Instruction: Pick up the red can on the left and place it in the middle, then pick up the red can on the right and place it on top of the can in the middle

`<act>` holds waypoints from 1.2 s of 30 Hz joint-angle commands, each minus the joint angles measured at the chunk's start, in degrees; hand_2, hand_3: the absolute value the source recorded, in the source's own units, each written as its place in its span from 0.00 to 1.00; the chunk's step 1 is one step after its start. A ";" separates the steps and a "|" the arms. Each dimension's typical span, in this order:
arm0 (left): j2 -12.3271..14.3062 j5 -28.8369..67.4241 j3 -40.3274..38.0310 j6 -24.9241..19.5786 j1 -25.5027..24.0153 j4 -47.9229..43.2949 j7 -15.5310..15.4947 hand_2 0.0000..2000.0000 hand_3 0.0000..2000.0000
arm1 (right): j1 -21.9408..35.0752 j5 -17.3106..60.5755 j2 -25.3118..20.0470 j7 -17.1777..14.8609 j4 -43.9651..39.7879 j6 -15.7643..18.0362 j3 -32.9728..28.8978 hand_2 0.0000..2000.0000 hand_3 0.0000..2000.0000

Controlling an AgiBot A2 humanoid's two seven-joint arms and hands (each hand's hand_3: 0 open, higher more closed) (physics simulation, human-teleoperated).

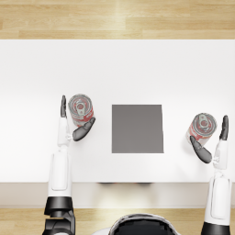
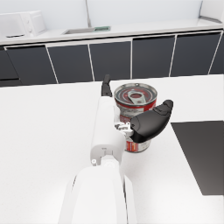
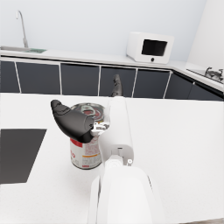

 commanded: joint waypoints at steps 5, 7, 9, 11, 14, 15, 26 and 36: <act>1.34 0.00 0.54 0.00 4.46 8.28 0.00 0.00 0.00 | 3.88 0.00 -0.49 0.00 -12.48 0.00 2.64 0.00 0.00; 1.71 0.00 0.22 0.00 5.55 10.83 0.00 0.00 0.00 | 5.28 0.00 -0.73 0.00 -14.91 0.00 2.99 0.00 0.00; 2.13 0.00 0.10 0.00 7.05 14.87 0.00 0.00 0.00 | 6.91 0.00 -1.00 0.00 -18.92 0.00 3.66 0.00 0.00; 2.51 -0.01 0.15 0.00 8.39 18.45 0.00 0.00 0.00 | 8.19 0.00 -1.26 0.00 -21.97 0.00 3.83 0.00 0.00; 2.97 -0.01 -0.15 0.00 9.76 21.48 0.00 0.00 0.00 | 9.44 0.00 -1.63 0.00 -24.87 -0.06 4.47 0.00 0.00; 3.13 -0.01 -0.35 0.00 10.36 22.21 0.00 0.00 0.00 | 9.98 0.00 -1.73 0.01 -25.95 -0.13 4.57 0.00 0.00; 4.18 -0.04 0.35 -0.42 11.24 23.85 -0.01 0.00 0.00 | 12.11 0.00 -2.59 0.16 -30.33 1.06 5.24 0.00 0.00; 5.17 0.02 -0.04 0.15 14.72 30.80 -0.01 0.00 0.00 | 13.12 -0.01 -3.35 0.82 -31.10 1.30 4.48 0.00 0.00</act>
